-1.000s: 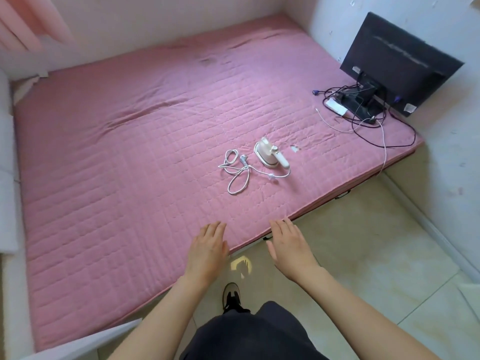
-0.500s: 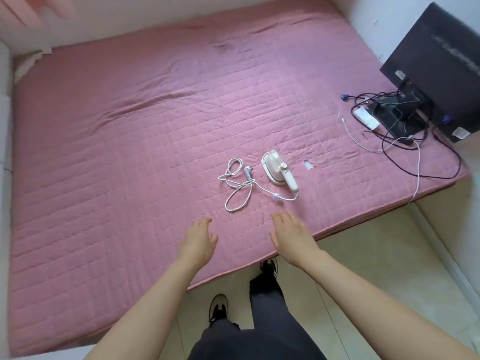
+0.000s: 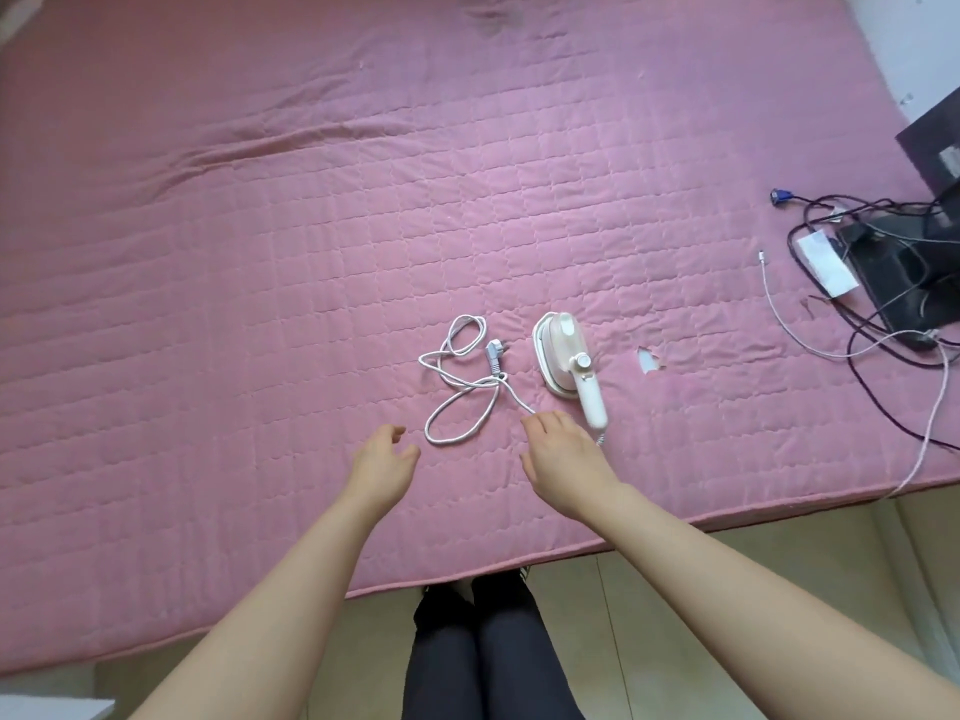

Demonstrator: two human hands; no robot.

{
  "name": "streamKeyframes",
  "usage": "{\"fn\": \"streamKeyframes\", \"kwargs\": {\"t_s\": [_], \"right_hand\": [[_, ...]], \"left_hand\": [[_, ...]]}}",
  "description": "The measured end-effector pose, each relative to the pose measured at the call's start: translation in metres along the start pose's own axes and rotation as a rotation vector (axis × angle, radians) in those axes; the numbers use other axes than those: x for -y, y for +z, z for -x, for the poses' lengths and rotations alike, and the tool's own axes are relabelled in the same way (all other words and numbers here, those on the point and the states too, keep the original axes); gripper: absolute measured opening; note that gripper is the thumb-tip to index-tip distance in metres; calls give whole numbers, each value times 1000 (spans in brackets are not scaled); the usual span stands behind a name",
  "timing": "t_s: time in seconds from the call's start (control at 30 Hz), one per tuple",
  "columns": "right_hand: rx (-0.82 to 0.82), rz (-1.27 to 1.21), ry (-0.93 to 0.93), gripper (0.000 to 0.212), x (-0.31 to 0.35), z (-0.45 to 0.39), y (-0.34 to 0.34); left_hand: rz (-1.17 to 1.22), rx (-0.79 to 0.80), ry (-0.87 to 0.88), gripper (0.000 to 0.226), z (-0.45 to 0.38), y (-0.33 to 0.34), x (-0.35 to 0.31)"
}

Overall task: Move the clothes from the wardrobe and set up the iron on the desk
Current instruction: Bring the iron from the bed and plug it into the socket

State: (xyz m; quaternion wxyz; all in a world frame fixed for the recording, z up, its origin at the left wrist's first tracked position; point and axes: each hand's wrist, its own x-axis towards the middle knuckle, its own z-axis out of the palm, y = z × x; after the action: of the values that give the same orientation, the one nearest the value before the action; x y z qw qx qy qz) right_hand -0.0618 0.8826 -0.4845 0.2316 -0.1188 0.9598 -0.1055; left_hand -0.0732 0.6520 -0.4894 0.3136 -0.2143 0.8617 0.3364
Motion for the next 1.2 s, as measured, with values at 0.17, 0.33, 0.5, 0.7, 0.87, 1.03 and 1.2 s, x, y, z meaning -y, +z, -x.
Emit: {"fn": "streamKeyframes", "kwargs": {"t_s": [0.17,0.33,0.5,0.7,0.87,1.03,1.2], "right_hand": [[28,-42,9,32,-17,-55,39],[68,-106,26,37,-33,-104,83],[32,-77,46,37,-52,-152,115],[50,-63,22,60,-56,-187,144],[20,-42,-27,65,-52,-192,163],[-30,-50,-141,52,-44,-183,172],[-120,-28,-219,29,-40,-172,180]], "left_hand": [[199,21,-72,42,-62,26,-4],[407,29,-217,44,-128,52,12],[446,-39,-205,50,-186,67,15],[349,-93,-87,54,-249,72,0],[-40,-110,134,70,-286,85,-18],[-323,-54,276,83,-293,104,-41],[-332,49,194,95,-281,122,-39]]}}
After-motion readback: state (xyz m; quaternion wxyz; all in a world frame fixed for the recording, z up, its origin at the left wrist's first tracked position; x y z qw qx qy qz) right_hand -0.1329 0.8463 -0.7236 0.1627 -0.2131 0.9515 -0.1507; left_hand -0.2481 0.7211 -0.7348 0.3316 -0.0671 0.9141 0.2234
